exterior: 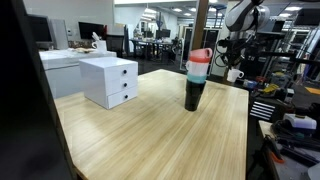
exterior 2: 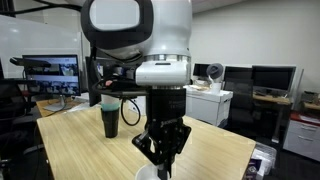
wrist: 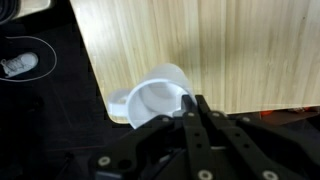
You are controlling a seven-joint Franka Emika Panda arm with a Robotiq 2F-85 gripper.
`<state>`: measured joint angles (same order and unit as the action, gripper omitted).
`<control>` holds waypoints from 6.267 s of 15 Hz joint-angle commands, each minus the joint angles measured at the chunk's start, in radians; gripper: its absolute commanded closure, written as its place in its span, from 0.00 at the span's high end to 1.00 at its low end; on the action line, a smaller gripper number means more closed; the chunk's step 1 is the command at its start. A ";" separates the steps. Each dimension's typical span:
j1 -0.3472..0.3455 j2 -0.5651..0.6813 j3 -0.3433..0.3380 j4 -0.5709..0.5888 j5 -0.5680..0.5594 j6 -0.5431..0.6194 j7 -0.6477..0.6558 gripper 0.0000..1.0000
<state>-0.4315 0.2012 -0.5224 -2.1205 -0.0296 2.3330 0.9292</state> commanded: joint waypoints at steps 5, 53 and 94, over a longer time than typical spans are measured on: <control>-0.022 -0.024 0.002 -0.117 0.050 0.141 -0.071 0.03; 0.281 -0.305 0.367 0.032 0.032 -0.650 -0.655 1.00; 0.295 -0.262 0.401 0.092 -0.023 -0.721 -0.647 0.08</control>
<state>-0.1391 -0.0623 -0.1233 -2.0375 -0.0285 1.6380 0.2945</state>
